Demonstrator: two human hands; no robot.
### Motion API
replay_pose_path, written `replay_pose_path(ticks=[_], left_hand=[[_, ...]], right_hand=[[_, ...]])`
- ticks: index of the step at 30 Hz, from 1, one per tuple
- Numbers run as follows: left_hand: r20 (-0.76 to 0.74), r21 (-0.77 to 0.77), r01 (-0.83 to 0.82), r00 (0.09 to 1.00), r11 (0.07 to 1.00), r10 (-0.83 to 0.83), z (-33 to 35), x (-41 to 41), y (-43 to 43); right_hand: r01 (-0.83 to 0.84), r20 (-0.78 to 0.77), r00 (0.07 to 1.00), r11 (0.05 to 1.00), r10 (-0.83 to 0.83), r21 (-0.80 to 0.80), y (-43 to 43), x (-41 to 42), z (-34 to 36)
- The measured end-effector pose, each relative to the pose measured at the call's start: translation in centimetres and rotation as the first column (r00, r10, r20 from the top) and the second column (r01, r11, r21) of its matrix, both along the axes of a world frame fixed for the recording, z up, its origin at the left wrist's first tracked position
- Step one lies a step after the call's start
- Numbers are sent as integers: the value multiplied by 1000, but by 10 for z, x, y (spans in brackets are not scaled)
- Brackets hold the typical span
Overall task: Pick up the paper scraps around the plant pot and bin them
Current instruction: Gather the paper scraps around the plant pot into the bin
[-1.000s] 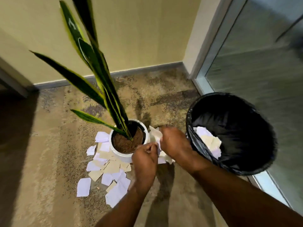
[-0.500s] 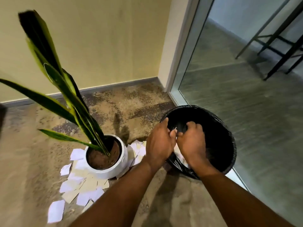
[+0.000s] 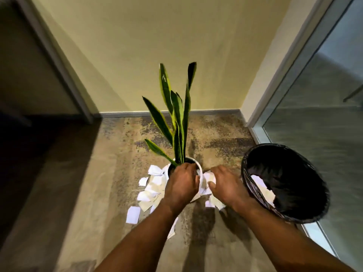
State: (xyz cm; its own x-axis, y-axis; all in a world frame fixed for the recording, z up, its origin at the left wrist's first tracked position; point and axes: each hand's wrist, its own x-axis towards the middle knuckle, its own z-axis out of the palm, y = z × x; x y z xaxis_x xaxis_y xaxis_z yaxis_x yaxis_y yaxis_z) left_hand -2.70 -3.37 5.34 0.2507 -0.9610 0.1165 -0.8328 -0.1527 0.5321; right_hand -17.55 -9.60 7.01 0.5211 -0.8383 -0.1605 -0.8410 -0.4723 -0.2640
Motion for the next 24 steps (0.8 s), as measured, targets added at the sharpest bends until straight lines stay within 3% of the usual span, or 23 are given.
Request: replay_pose_path(ticks=[5,10,18,24], left_hand=[[14,26,-46,999,999,46,29,19,43],[-39,59,-177,983,982,179,4,25,53],[-2,398,-385,907,833,420,-84,21,80],[70,565,-394,898,725,434,-120,25,93]], right_hand=[[37,20,999,998,-38,52,32,19,23],[50,65,996,988,-60,147,29,37,-21],[-110,28,994,901,109,420,45,21,-109],[-76,10,997,867,82,492,51,22,-140]])
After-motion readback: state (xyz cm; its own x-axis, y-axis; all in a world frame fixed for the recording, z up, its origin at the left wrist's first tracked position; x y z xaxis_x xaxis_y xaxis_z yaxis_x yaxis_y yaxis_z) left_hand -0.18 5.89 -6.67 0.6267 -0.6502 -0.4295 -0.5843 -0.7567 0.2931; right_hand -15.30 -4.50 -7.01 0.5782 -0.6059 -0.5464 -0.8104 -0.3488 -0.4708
